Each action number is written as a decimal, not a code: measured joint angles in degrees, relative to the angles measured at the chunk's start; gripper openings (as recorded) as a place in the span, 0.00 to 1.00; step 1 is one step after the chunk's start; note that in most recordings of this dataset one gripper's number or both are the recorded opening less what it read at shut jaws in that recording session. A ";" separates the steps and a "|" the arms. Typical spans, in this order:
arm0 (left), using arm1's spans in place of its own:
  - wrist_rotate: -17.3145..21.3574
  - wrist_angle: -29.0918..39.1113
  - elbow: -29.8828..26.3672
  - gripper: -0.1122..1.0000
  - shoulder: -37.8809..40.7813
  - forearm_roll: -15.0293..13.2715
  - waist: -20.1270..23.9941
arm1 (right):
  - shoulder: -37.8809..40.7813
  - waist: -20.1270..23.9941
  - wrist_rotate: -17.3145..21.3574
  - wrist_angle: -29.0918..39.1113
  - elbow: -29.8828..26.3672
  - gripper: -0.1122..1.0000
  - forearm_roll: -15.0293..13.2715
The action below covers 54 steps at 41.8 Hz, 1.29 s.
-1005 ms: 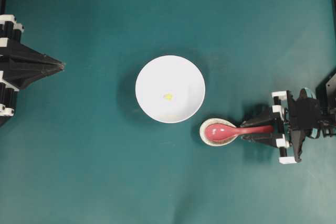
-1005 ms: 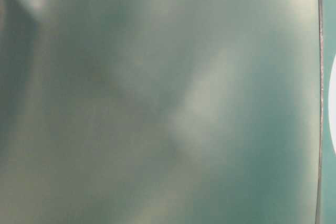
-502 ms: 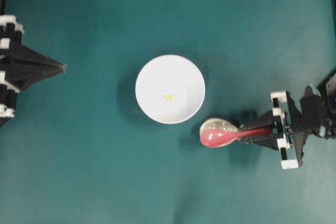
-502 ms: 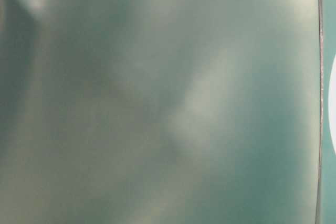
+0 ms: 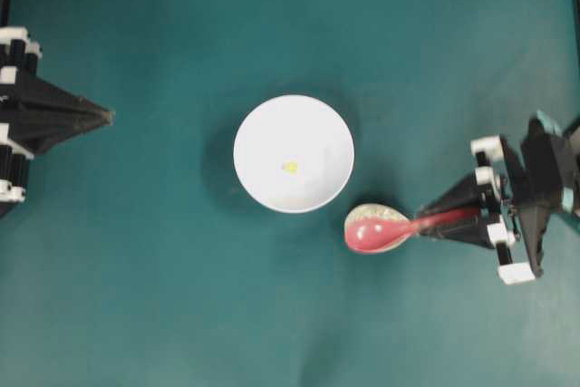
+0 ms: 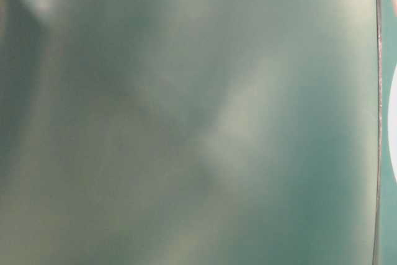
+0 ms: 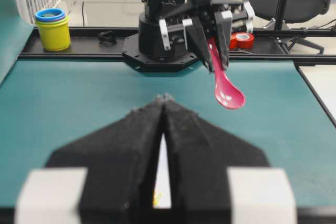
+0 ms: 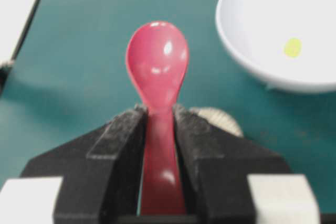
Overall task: Scoop the yellow hexagonal prism block from the bowl with a spoon using the right arm.
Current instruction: 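Carry the spoon up and left, lowering its bowl into the white bowl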
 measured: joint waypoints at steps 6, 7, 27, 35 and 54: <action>0.00 1.58 0.00 0.10 0.00 0.00 0.00 | -2.11 -5.63 -0.44 11.07 -3.78 0.30 -0.18; -0.09 2.11 0.00 0.10 0.00 0.09 0.09 | -2.11 -6.77 -0.44 13.10 -4.48 0.30 -0.35; 0.18 6.15 0.00 0.10 0.00 0.00 0.00 | 6.06 -21.36 -0.35 39.20 -19.16 0.30 -1.58; 0.18 6.50 0.00 0.10 0.00 0.09 0.00 | 11.07 -23.55 -0.18 45.18 -24.52 0.30 -3.16; 0.18 6.59 0.00 0.10 0.00 0.09 0.00 | 21.80 -25.40 0.44 55.28 -35.33 0.30 -8.17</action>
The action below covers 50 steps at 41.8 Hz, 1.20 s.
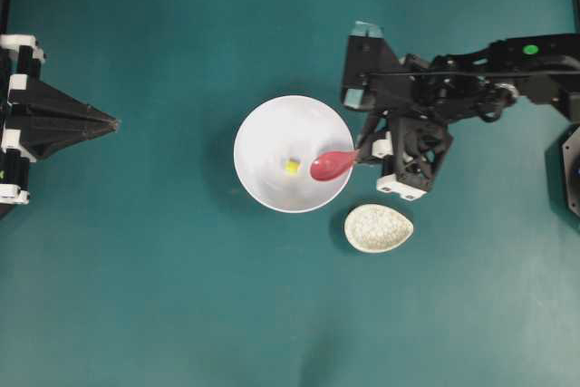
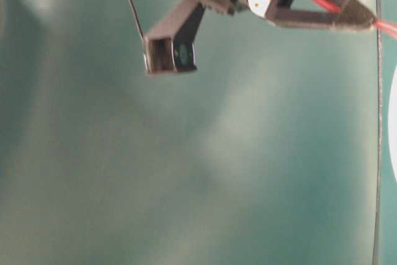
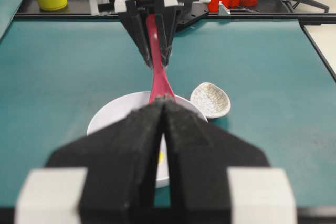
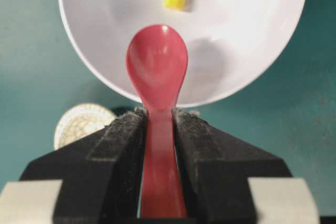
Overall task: Scoop the yellow hexagonal prism block from the bowl with a spoon using the right arm.
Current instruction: 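Carry the spoon up and left, lowering its bowl into the white bowl, then slide the spoon under the yellow hexagonal block inside the bowl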
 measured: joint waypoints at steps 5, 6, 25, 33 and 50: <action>0.00 0.00 0.00 0.10 0.00 0.00 0.00 | 1.41 -0.18 1.32 1.41 -1.85 0.30 -0.79; 0.00 -0.09 0.00 0.10 0.00 -0.09 0.00 | 1.76 -0.18 1.85 1.76 -2.20 0.30 -1.14; 0.00 -0.09 0.00 0.10 0.00 0.00 0.00 | 5.45 -0.26 5.54 3.52 -4.22 0.30 -4.13; 0.00 0.00 0.00 0.10 -0.09 0.00 0.00 | 6.68 -0.18 5.54 3.25 -4.48 0.30 -4.13; 0.00 0.00 0.00 0.10 -0.09 0.00 0.09 | 9.32 0.00 5.63 0.18 -5.19 0.30 -4.13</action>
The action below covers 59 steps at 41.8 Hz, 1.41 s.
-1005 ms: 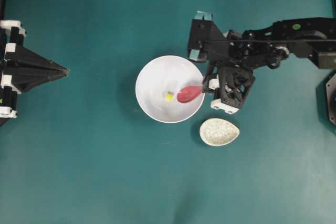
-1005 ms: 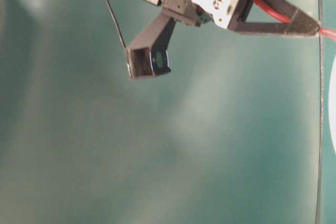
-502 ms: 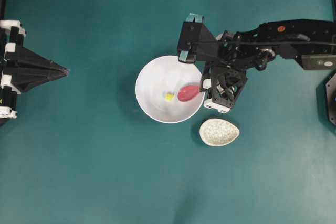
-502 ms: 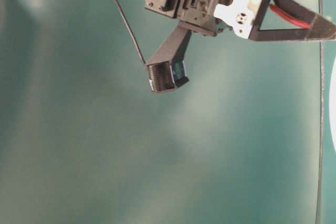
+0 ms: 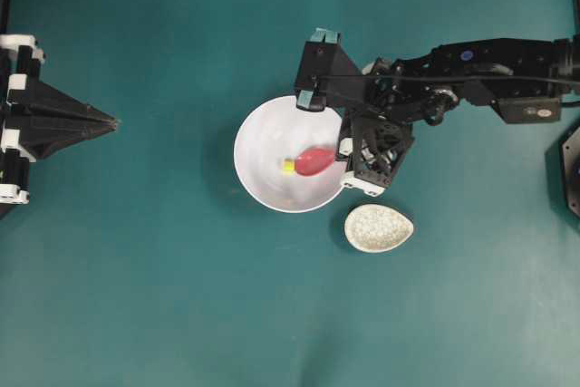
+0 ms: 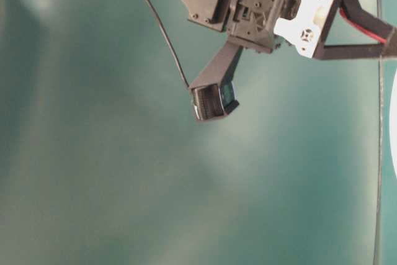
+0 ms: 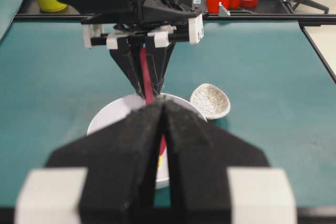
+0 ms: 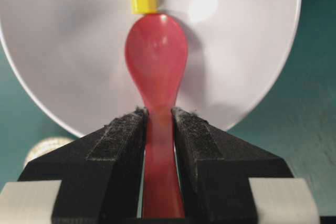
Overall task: Scoop the yellow hexagonal prism block from the bowl with a spoon using the right arm.
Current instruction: 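Slide the spoon under the yellow hexagonal block inside the bowl, then lift the spoon with the yellow block up out of the bowl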
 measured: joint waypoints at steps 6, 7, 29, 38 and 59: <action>0.00 0.00 0.00 0.10 -0.09 0.00 -0.09 | 1.14 0.18 0.09 -1.14 -0.70 0.30 0.00; 0.00 -0.09 0.00 0.10 0.00 -0.09 -0.09 | 1.23 0.18 0.09 -1.32 -0.79 0.30 0.00; -0.09 -0.09 0.00 0.10 -0.09 0.00 -0.09 | 3.25 0.79 0.00 -6.77 -3.16 0.30 0.79; 0.00 0.00 0.00 0.10 -0.09 0.00 0.00 | 3.25 0.79 0.09 -8.17 -3.34 0.30 1.85; -0.09 -0.09 0.00 0.10 -0.09 0.00 -0.09 | 3.25 0.79 0.09 -8.44 -3.78 0.30 1.93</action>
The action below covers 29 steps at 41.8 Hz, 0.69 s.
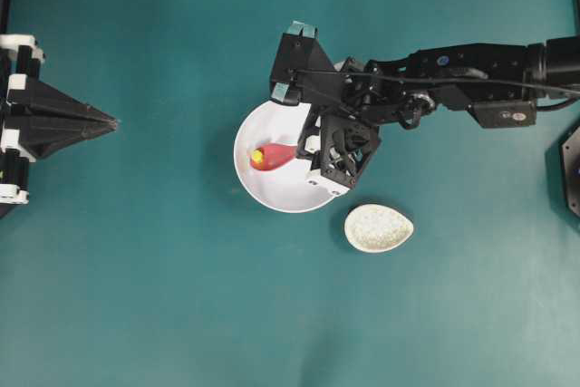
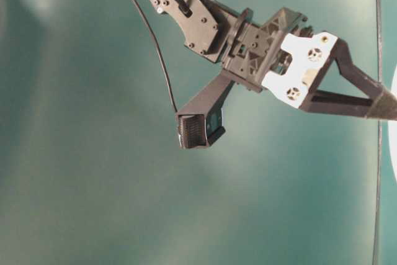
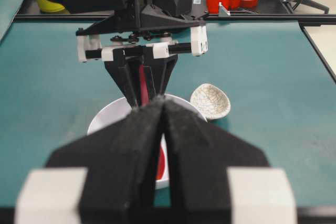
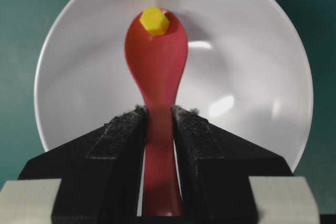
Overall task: Scoop the yellow hexagonal prism block from the bowl with a spoon using the right arm.
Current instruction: 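Lift the spoon with the yellow block up out of the bowl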
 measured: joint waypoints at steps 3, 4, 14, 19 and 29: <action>0.09 0.00 0.00 0.10 0.00 0.09 0.00 | -0.18 0.00 0.00 0.00 0.00 0.30 0.00; 0.09 0.00 0.00 0.10 0.00 0.00 0.00 | -0.26 0.00 0.00 -0.09 0.00 0.30 0.00; 0.09 0.44 0.00 0.10 0.00 0.09 0.00 | -1.93 0.00 0.00 -2.29 0.44 0.30 0.09; 0.09 0.88 0.00 0.10 0.00 0.00 0.00 | -2.90 0.00 0.09 -3.96 2.37 0.30 0.09; 0.09 1.05 0.00 0.10 0.00 0.09 0.00 | -8.00 1.32 -0.88 -13.80 8.61 0.30 0.09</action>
